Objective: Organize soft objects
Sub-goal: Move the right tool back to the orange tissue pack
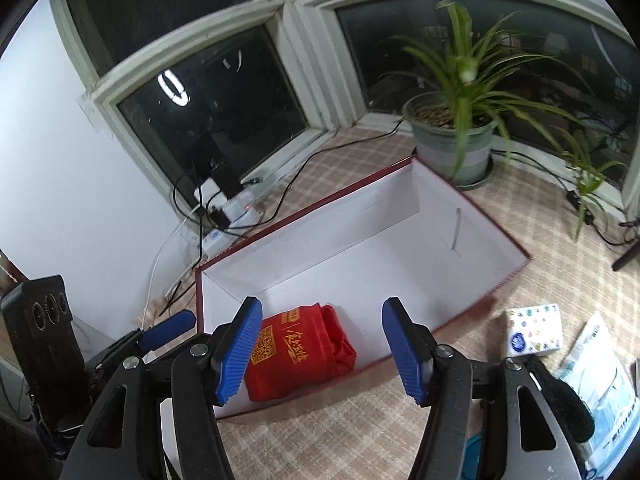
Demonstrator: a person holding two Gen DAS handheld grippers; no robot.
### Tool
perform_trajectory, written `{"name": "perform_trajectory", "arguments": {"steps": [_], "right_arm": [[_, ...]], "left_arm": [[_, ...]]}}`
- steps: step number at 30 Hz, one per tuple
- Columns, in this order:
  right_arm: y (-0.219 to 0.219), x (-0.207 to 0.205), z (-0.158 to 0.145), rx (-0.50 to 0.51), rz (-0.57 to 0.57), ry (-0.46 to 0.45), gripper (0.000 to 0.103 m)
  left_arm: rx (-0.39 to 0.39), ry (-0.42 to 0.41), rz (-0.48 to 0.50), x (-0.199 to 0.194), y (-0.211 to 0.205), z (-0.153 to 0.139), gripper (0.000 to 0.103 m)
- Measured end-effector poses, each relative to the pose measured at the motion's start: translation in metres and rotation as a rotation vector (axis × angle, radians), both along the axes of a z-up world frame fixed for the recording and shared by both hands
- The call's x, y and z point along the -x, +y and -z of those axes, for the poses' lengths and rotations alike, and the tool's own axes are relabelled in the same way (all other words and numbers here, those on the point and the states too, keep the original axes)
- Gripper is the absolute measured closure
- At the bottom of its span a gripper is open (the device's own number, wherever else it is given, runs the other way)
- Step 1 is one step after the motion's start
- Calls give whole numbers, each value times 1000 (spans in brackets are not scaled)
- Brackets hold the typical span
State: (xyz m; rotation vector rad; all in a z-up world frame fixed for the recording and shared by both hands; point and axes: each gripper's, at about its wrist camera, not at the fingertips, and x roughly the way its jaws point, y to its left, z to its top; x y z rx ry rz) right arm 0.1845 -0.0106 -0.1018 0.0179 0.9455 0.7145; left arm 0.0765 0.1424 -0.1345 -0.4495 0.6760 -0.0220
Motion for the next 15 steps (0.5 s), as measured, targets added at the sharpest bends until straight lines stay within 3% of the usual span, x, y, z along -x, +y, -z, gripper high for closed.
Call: {"name": "perform_trajectory", "arguments": {"steps": [7,11,15], "right_arm": [[-52,16,-18,-32,62,-61,44],[-83,26,-27,-26,87,-81,29],[-119,37,-35,-19,127,-93,27]], "left_arm": [[-4,-8,44,6,-22,-7,34],[2,-14,64,11,-35,-11,34],[7,-16,84,16,-49,-15,34]]}}
